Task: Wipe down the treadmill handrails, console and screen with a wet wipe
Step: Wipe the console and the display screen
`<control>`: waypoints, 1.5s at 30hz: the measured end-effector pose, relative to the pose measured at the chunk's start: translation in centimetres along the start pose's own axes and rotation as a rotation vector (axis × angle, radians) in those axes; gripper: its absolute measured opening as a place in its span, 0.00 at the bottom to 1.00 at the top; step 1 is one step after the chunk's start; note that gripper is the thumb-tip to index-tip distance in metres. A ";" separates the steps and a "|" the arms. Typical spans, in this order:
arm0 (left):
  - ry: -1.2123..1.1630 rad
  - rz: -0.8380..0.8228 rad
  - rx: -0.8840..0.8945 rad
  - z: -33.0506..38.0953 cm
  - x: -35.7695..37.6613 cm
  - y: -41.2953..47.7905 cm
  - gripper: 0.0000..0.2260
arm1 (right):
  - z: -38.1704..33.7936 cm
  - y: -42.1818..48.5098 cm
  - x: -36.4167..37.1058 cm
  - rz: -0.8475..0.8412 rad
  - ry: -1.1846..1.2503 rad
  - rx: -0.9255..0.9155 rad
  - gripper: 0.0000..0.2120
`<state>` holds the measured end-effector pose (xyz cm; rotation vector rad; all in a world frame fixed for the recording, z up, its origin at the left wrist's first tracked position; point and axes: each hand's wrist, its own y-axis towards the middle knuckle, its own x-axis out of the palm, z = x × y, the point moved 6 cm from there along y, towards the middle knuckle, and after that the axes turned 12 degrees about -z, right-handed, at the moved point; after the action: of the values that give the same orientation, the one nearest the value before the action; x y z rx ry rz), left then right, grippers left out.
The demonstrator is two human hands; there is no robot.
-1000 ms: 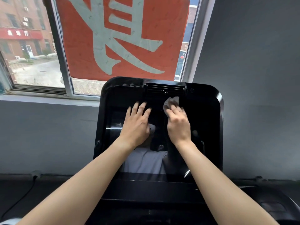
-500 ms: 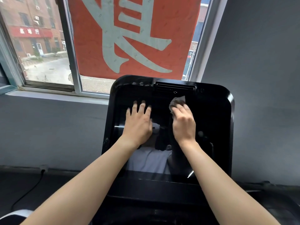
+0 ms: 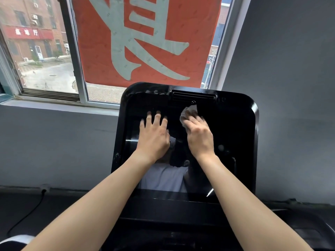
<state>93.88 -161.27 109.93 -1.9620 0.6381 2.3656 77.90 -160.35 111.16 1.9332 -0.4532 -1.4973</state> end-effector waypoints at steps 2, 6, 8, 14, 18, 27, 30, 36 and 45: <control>0.007 -0.006 0.002 -0.1 0.0 0.1 0.23 | 1.0 -0.1 -0.2 0.073 0.024 0.115 0.10; 0.015 -0.029 0.008 -0.2 0.0 0.2 0.23 | 1.0 -0.4 -0.2 0.160 0.144 0.337 0.12; 0.016 -0.034 0.011 -0.2 0.0 0.2 0.23 | -0.1 0.0 0.3 0.140 0.191 0.324 0.11; 0.035 -0.037 0.022 -0.4 0.0 0.1 0.24 | -2.9 0.8 1.4 -0.112 0.155 -0.090 0.12; 0.025 -0.051 0.037 -0.5 -0.2 0.0 0.25 | -0.2 0.5 0.1 0.051 0.124 0.070 0.13; 0.002 -0.046 0.066 -0.9 -0.1 -0.1 0.27 | -4.1 0.3 2.5 -0.103 0.124 -0.101 0.20; -0.028 -0.017 0.112 -1.7 -0.1 -0.3 0.26 | -4.5 0.5 2.6 -0.177 0.099 -0.151 0.25; -0.032 0.098 0.032 -5.2 -1.0 -2.1 0.23 | -4.3 0.9 2.2 0.017 0.154 0.112 0.16; -0.121 0.110 0.014 -9.6 -0.4 -3.3 0.26 | -9.7 2.4 4.7 -0.281 0.020 -0.272 0.26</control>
<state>103.87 -161.14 108.02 -1.8065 0.7715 2.5114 88.73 -162.34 110.75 1.8458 0.0357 -1.6160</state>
